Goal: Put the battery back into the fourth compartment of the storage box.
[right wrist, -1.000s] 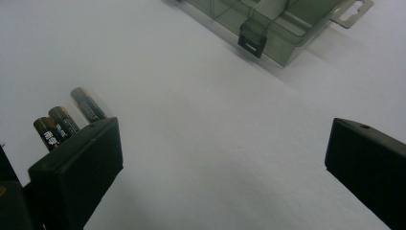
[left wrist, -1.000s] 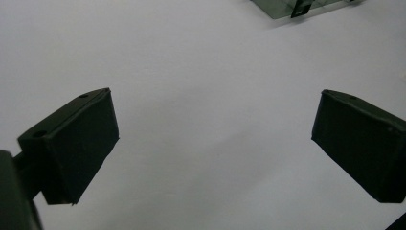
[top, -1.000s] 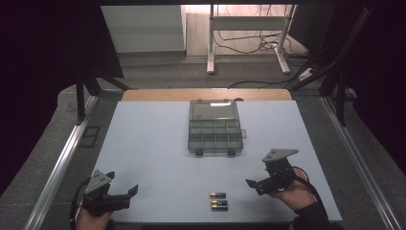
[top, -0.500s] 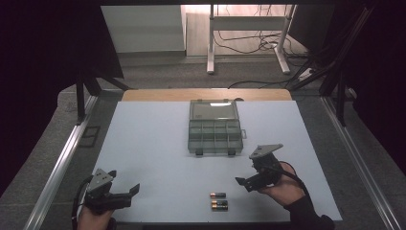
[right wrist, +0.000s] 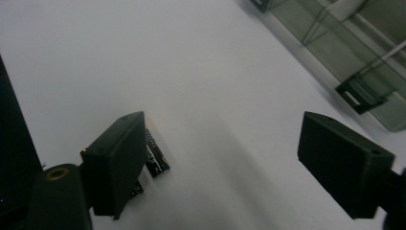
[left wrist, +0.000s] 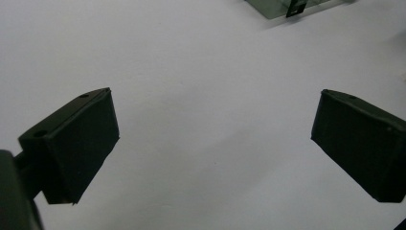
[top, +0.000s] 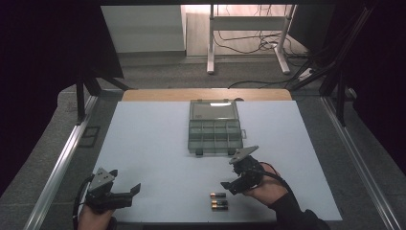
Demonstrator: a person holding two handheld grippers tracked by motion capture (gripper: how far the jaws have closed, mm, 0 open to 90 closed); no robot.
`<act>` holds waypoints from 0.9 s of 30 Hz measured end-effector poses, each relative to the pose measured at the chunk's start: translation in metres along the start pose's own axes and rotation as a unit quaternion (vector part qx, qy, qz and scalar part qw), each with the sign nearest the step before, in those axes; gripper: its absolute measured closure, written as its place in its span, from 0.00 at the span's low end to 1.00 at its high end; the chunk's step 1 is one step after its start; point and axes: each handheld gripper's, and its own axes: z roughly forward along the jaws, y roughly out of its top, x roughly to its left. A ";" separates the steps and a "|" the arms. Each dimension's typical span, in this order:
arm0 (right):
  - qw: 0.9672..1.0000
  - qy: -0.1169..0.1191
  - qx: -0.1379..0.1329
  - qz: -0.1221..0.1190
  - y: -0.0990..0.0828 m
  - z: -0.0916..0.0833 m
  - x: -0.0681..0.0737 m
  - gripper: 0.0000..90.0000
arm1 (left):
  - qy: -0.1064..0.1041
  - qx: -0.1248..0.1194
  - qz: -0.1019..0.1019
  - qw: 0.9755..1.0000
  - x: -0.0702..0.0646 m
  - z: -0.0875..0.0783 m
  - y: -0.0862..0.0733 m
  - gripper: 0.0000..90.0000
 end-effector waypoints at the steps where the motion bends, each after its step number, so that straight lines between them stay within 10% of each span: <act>1: 1.000 0.003 0.003 -0.003 0.001 0.001 0.001 0.23 | 0.000 0.000 0.000 1.000 0.000 0.000 0.000 0.03; 27: 0.985 0.071 0.122 -0.102 0.008 0.049 0.032 0.85 | 0.003 0.007 0.015 1.000 -0.003 0.002 0.001 0.04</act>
